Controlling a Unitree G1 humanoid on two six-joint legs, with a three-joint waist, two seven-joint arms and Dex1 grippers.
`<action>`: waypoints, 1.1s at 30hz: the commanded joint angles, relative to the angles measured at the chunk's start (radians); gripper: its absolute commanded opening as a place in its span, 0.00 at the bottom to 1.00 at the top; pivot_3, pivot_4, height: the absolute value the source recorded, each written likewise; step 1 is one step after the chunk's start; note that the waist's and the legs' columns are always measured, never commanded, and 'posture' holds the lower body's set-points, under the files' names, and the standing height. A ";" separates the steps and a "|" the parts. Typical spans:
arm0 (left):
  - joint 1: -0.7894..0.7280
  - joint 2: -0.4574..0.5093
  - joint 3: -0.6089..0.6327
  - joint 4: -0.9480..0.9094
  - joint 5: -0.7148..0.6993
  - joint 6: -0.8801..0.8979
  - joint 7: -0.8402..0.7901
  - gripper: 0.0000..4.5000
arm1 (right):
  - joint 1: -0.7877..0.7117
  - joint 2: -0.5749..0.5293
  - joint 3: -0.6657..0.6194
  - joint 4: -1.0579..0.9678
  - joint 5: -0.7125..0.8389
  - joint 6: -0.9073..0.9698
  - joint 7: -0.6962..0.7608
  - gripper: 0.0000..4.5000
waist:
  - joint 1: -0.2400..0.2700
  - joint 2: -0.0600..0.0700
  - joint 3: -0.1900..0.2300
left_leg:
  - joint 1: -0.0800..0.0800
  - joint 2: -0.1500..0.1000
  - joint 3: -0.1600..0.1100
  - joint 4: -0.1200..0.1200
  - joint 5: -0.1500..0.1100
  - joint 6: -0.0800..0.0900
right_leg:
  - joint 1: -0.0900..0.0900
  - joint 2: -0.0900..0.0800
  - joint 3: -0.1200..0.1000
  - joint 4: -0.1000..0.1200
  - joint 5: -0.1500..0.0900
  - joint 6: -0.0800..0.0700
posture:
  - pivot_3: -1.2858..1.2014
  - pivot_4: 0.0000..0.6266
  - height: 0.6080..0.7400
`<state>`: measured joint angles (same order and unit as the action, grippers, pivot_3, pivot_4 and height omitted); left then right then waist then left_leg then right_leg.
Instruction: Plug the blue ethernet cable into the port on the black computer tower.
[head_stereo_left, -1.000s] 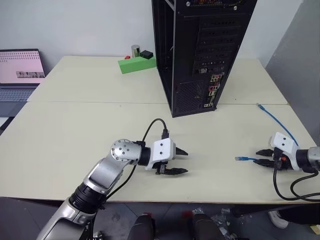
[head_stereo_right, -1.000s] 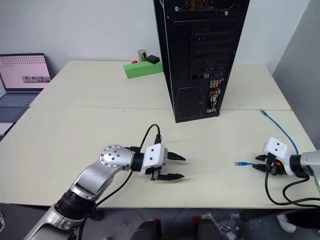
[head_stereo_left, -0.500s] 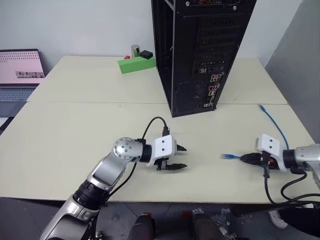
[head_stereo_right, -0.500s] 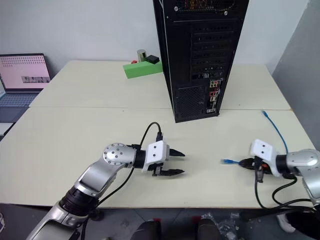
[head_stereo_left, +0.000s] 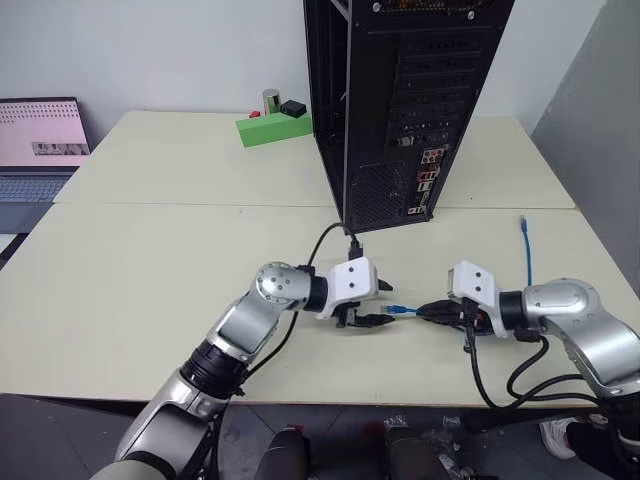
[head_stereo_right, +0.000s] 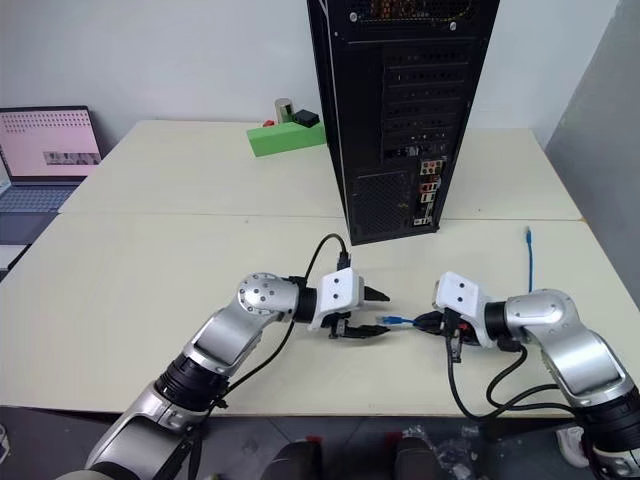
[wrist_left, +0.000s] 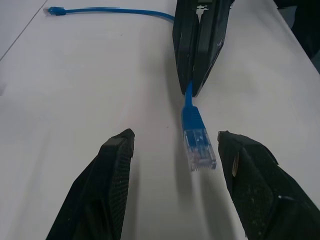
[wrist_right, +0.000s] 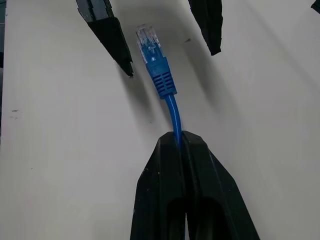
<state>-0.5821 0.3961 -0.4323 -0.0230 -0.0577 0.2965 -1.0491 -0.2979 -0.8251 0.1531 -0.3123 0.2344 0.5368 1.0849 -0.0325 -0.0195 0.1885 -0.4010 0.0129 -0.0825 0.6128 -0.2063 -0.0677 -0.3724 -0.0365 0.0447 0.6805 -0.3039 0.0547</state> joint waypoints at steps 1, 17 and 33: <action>-0.012 0.000 0.007 -0.012 -0.001 0.011 0.002 0.53 | -0.032 0.001 0.006 -0.014 0.001 0.002 -0.005 0.00 | 0.000 0.000 0.000 | 0.000 0.000 0.000 0.000 0.000 0.000 | 0.000 0.000 0.000 0.000 0.000 0.000 | 0.52 0.24 1.00; 0.017 0.015 0.008 -0.015 0.017 0.000 0.018 0.07 | -0.044 -0.010 0.021 -0.009 0.011 -0.010 0.023 0.00 | 0.000 0.000 0.000 | 0.000 0.000 0.000 0.000 0.000 0.000 | 0.000 0.000 0.000 0.000 0.000 0.000 | 0.52 0.24 1.00; 0.126 0.091 0.082 0.074 0.093 -0.639 0.088 0.07 | -0.038 -0.050 -0.172 -0.025 0.232 0.103 0.073 0.83 | 0.001 0.000 0.000 | 0.000 0.000 0.000 0.000 0.000 0.000 | 0.000 0.000 0.000 0.000 0.000 0.000 | 0.52 0.24 1.00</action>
<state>-0.4538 0.4730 -0.3712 0.0299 -0.0193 -0.1581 -1.0071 -0.3286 -0.8864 0.0238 -0.2937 0.4037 0.6059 1.1705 -0.0312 -0.0195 0.1885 -0.4009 0.0133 -0.0826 0.6128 -0.2064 -0.0677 -0.3722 -0.0367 0.0447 0.6803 -0.3038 0.0545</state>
